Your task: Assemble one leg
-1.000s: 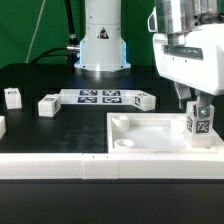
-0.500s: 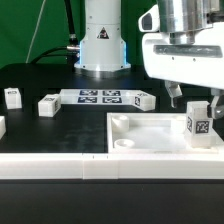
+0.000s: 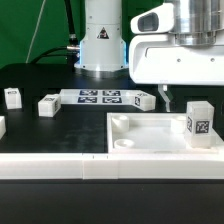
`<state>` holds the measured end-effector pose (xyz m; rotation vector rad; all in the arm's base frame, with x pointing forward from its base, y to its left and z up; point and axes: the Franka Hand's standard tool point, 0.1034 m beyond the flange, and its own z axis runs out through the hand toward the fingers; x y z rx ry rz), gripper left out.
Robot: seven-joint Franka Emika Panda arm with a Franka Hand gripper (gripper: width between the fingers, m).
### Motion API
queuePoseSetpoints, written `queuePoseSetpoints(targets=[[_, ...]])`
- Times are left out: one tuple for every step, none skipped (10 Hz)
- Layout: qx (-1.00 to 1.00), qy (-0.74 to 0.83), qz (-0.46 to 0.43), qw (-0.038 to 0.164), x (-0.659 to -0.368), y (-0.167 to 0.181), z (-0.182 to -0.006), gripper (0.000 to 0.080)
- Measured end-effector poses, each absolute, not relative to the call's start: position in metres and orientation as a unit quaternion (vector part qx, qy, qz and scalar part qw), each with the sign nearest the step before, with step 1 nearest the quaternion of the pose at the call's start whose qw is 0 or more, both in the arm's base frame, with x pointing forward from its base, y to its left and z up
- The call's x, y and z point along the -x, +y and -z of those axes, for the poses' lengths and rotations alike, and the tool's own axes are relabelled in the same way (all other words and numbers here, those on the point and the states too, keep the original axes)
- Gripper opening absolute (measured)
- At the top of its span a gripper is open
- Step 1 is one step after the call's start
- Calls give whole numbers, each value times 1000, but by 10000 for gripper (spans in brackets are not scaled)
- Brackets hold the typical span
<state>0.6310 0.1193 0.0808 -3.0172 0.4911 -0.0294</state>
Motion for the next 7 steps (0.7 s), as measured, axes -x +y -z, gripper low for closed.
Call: queuePoseSetpoints(targets=[[994, 104, 13, 34, -630, 120, -80, 649], [998, 61, 14, 29, -630, 119, -80, 649], [999, 28, 18, 28, -631, 116, -79, 649], [999, -4, 19, 28, -631, 116, -79, 649], [999, 2, 19, 28, -631, 116, -79, 623], [999, 2, 19, 28, -631, 116, -79, 489], [999, 2, 19, 28, -631, 116, -79, 353]])
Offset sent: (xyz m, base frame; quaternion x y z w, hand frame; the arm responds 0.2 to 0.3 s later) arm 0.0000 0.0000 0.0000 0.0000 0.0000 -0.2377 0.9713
